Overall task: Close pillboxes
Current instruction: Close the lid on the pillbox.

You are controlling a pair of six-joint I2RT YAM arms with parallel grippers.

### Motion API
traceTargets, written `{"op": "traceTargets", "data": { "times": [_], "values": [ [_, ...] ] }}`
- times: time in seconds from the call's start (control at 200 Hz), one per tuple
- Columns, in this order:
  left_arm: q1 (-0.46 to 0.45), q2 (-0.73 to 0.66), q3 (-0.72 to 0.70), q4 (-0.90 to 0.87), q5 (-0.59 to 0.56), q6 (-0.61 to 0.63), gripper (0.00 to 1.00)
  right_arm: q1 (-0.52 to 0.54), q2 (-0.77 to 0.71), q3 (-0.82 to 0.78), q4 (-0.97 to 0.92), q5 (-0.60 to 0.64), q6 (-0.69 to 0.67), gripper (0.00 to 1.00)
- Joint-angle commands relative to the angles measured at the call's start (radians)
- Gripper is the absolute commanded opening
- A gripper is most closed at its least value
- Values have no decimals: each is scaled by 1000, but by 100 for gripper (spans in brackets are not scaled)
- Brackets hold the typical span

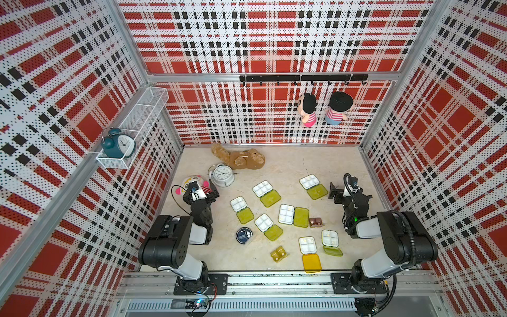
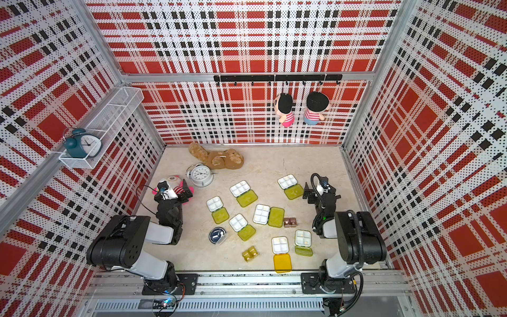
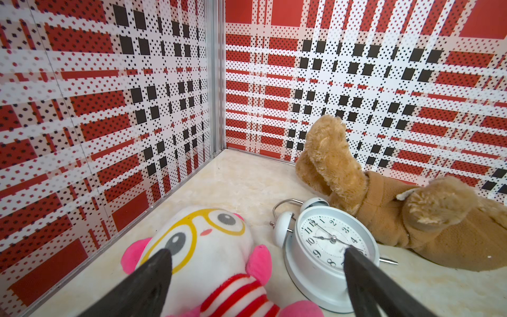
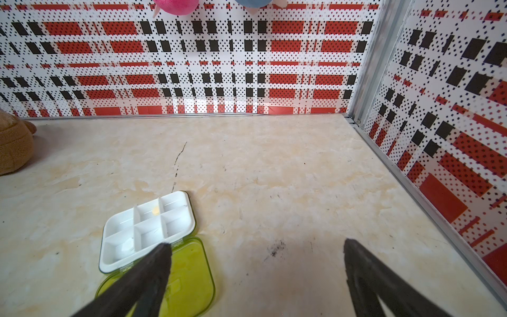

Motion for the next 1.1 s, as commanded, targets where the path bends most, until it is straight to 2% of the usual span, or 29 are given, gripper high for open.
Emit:
{"op": "traceTargets", "data": {
  "times": [0.0, 0.115, 0.245, 0.296, 0.336, 0.391, 0.446, 0.511, 0.591, 0.696, 0.802, 0.922, 1.097],
  "values": [
    [-2, 3, -7, 21, -3, 7, 98, 8, 3, 5, 27, -2, -13, 100],
    [11, 1, -4, 13, 23, 1, 98, 7, 2, 3, 26, -3, -12, 100],
    [5, -6, -4, 12, -14, -1, 98, 6, -9, 1, 25, 28, 3, 100],
    [5, -25, -6, -5, -75, -24, 98, 5, -35, 5, -4, 61, 18, 100],
    [15, -48, -12, -32, -59, -36, 98, 3, -59, 12, -40, 78, 24, 100],
    [18, -51, -33, 18, -41, -35, 98, 3, -92, 34, -108, 94, 27, 100],
    [11, -75, -31, 11, -87, -32, 98, 4, -123, 65, -191, 104, 30, 100],
    [14, -139, -1, -97, -142, -58, 98, 4, -160, 122, -311, 127, 38, 100],
    [24, -222, 51, -250, -154, -91, 98, -1, -192, 195, -433, 169, 109, 100],
    [33, -312, 131, -456, -140, -182, 98, -12, -207, 311, -616, 220, 292, 100],
    [38, -368, 245, -707, -72, -300, 98, -29, -182, 467, -882, 132, 378, 100],
    [40, -381, 399, -978, 36, -390, 98, -31, -137, 626, -1098, 120, 441, 100],
    [40, -355, 556, -1267, 143, -521, 98, -32, -105, 735, -1237, -40, 401, 100]
  ]
}}
